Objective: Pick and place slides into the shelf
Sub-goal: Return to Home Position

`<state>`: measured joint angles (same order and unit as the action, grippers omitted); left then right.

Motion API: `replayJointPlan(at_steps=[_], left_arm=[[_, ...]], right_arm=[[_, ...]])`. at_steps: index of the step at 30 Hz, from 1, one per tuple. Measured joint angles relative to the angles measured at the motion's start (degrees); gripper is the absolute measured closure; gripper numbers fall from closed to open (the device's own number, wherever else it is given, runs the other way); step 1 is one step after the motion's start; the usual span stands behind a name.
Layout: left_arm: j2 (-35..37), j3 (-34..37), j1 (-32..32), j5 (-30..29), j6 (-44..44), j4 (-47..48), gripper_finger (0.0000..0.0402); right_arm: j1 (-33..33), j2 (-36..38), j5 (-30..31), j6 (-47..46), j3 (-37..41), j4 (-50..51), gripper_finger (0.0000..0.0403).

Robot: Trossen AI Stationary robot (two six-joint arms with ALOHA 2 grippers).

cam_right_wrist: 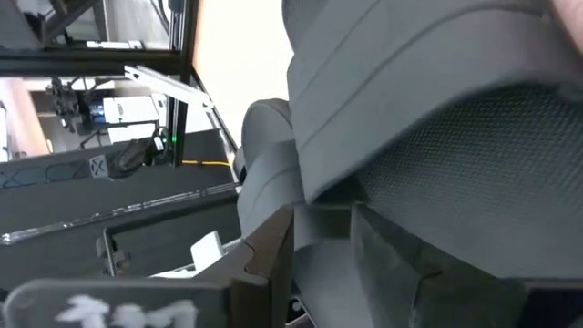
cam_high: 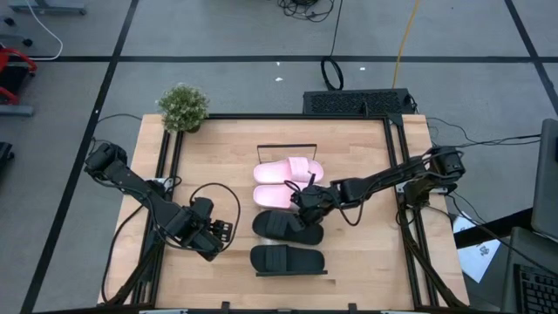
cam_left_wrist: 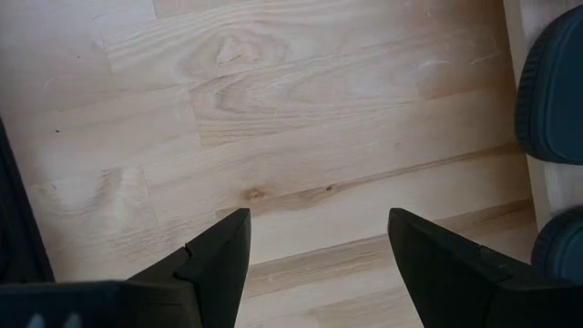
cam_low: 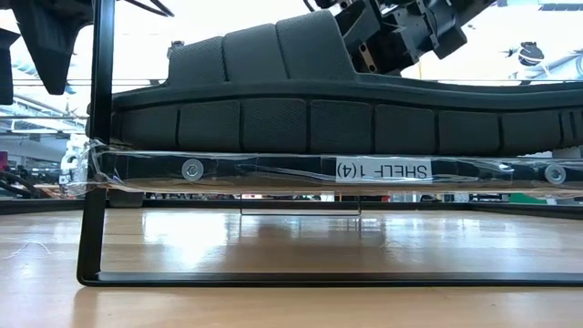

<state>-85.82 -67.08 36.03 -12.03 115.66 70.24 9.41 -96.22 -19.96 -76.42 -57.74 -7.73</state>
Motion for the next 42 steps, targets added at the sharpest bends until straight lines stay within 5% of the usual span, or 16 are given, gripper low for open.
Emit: replayJointPlan(at_steps=[15, 26, 36, 42], left_arm=[[-0.04, -0.01, 0.00, 0.05, 0.15, -0.26, 0.0146], [-0.04, 0.01, 0.00, 0.48, 0.17, -3.44, 0.0146], [-0.04, 0.01, 0.36, 3.00, 0.15, -4.50, 0.0146], [-0.04, -4.33, 0.90, -3.74, -7.37, -4.72, 0.0147]], right_arm=[[1.61, 5.87, 0.62, 4.49, 0.00, 12.12, 0.0303], [5.54, 12.51, 7.23, 7.27, -0.02, 27.00, 0.0303], [11.35, 19.11, 18.52, 8.77, 0.00, 37.07, 0.0303], [14.08, 26.11, 29.77, 14.03, 0.00, 40.28, 0.0303]])
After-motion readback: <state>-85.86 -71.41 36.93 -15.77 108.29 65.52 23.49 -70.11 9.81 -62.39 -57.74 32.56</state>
